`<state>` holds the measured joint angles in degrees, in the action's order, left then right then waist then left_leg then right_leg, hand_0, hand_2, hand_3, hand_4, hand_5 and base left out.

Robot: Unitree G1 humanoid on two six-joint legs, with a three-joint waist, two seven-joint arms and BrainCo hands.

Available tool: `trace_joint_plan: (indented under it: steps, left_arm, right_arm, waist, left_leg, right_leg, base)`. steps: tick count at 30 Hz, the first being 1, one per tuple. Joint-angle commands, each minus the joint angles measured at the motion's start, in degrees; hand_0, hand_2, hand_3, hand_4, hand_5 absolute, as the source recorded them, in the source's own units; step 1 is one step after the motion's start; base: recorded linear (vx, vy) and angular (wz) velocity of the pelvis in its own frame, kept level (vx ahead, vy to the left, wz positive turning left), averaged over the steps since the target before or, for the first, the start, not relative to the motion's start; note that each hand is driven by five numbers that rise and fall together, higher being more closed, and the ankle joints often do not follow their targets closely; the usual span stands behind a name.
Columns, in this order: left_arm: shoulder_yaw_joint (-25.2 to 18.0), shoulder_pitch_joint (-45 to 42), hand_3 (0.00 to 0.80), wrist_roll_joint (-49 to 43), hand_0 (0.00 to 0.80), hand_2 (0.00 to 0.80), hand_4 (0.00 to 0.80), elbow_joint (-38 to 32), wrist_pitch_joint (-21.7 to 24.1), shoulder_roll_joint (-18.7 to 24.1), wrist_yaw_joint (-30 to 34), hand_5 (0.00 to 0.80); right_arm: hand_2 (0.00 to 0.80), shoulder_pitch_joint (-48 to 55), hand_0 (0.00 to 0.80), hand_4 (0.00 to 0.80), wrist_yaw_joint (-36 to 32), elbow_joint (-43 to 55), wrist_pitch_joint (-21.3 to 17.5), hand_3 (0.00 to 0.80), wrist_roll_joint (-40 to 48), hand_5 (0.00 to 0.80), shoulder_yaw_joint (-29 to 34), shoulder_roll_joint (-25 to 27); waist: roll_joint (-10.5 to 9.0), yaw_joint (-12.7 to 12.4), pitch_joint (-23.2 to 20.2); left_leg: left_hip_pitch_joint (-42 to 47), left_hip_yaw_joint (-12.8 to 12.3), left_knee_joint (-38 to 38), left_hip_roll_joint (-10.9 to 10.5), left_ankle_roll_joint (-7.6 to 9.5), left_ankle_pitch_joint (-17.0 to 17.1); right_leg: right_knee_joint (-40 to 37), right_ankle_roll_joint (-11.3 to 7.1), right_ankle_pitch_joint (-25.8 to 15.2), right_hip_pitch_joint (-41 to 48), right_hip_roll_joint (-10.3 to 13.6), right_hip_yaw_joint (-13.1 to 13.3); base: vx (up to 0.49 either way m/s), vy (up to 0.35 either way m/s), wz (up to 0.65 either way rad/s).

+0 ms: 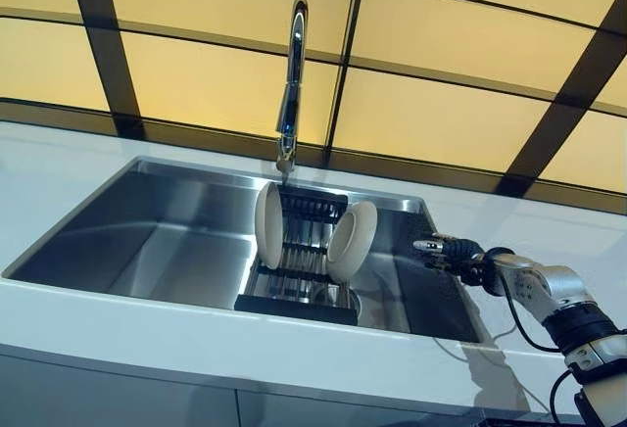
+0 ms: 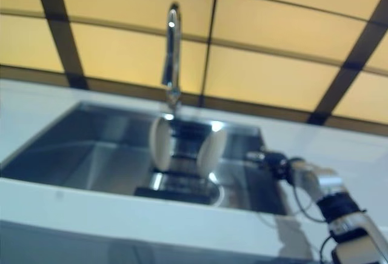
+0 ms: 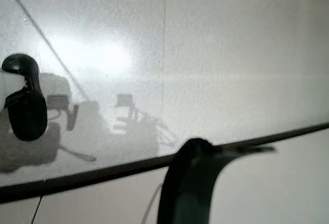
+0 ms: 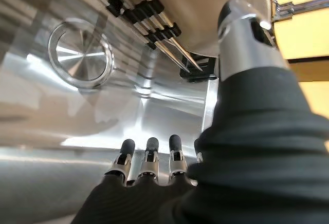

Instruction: Take plates into dishwasher

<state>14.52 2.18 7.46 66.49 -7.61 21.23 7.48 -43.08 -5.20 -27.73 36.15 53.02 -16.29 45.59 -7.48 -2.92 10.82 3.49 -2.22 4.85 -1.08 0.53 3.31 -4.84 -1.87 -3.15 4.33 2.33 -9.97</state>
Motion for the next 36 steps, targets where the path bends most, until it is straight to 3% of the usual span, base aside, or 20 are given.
trace_joint_plan:
  steps: [1, 15, 36]
  left_arm:
    - [1.64, 1.32, 0.000, -1.32, 0.000, 0.000, 0.000, 2.97, 0.84, 0.43, -0.21, 0.000]
    - [2.18, 0.88, 0.000, -0.99, 0.000, 0.000, 0.000, 2.66, 0.82, 0.30, -0.63, 0.000]
    - [3.00, 1.28, 0.000, 2.05, 0.000, 0.000, 0.000, 1.88, 0.84, 0.29, -2.43, 0.000]
  right_arm:
    - [0.000, -6.05, 0.000, 0.000, 2.18, -2.40, -0.04, 0.000, 6.44, 0.000, 1.69, -0.51]
    - [0.000, -7.40, 0.000, 0.000, 3.81, -1.47, 0.30, 0.000, 10.74, 0.000, 1.19, -0.66]
    - [0.000, -12.16, 0.000, 0.000, 4.54, -3.56, -2.09, 0.000, 4.26, 0.000, -2.50, -2.55]
  waist:
    - [-0.33, -2.07, -2.40]
    - [-0.22, -2.09, -2.42]
    - [-0.64, -3.21, -0.14]
  left_leg:
    - [1.00, -1.16, -0.61, -0.42, 0.56, -4.88]
    - [1.26, -1.08, -0.61, -0.52, 0.52, -4.78]
    - [0.33, -0.73, -0.91, -0.77, 0.84, -4.54]
  right_leg:
    - [2.97, -3.67, 1.24, -1.50, 0.69, -0.52]
    - [3.03, -3.50, 1.43, -1.24, 0.68, -0.48]
    - [3.59, -3.79, 1.06, -2.00, 0.94, -0.85]
  base:
    - [0.000, 0.000, 0.00]
    - [0.000, 0.000, 0.00]
    - [-0.005, 0.005, 0.00]
